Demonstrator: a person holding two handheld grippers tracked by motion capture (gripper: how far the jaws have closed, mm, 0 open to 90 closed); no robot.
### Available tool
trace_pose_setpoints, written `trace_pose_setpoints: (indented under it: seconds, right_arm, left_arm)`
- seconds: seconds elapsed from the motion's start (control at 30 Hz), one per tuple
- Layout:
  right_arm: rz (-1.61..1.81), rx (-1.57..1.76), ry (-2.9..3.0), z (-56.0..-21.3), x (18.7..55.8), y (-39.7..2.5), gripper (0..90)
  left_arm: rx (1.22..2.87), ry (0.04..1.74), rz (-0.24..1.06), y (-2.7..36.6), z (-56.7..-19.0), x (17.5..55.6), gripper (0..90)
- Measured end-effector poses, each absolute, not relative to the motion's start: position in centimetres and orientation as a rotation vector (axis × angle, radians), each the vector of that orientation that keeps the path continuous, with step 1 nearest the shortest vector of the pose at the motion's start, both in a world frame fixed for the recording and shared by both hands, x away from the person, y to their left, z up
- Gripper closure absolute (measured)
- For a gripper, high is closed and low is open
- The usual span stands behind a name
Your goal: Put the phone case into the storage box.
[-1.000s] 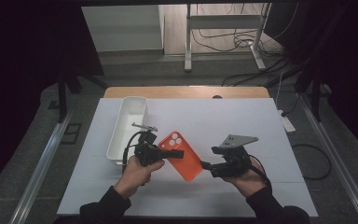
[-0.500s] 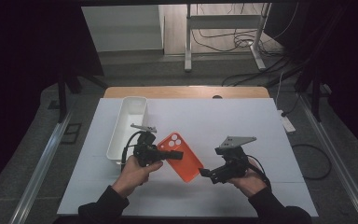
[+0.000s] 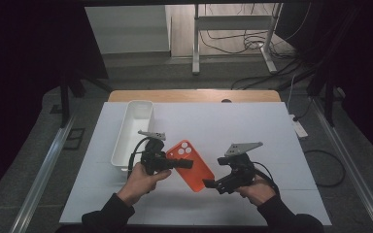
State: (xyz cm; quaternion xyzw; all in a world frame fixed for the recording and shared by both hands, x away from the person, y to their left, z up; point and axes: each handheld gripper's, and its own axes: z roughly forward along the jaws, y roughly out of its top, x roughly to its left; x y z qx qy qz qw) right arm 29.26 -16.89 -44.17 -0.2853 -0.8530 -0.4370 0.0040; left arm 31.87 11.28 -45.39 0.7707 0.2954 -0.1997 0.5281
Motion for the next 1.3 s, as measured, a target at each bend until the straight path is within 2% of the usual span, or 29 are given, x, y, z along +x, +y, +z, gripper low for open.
trace_pose_setpoints:
  seconds: [0.53,0.67,0.73,0.83,0.97,1.0,1.17,1.2,1.23,1.3]
  right_arm:
    - [-1.270,-0.833,-2.674,-44.7,29.1,-15.0,0.2]
    - [-1.241,-0.831,-2.676,-44.8,29.1,-14.7,3.2]
    - [-1.236,-0.833,-2.678,-44.7,29.1,-14.7,8.8]
    - [-1.254,-0.835,-2.645,-44.5,29.2,-14.9,25.0]
    - [-1.275,-0.796,-2.618,-44.3,29.2,-15.1,41.1]
    - [-1.275,-0.796,-2.618,-44.3,29.2,-15.1,41.1]
    - [-1.301,-0.744,-2.548,-44.1,29.4,-15.4,66.3]
    - [-1.301,-0.744,-2.548,-44.1,29.4,-15.4,66.3]
    - [-1.310,-0.722,-2.531,-44.1,29.5,-15.5,71.8]
    - [-1.314,-0.717,-2.517,-44.1,29.5,-15.6,75.1]
  left_arm:
    - [1.835,0.642,-0.510,10.5,-45.2,31.5,83.7]
    - [1.838,0.631,-0.516,10.3,-45.1,31.5,83.7]
    - [1.839,0.626,-0.516,10.3,-45.1,31.4,83.7]
    - [1.839,0.622,-0.518,10.2,-45.1,31.4,83.7]
    - [1.836,0.617,-0.526,10.1,-45.1,31.4,83.6]
    - [1.836,0.615,-0.526,10.1,-45.1,31.4,83.6]
    - [1.830,0.608,-0.536,10.1,-45.1,31.4,83.1]
    - [1.830,0.608,-0.536,10.1,-45.1,31.4,82.8]
    - [1.813,0.600,-0.552,10.2,-45.0,31.4,82.1]
    - [1.804,0.595,-0.553,10.2,-45.0,31.4,80.8]
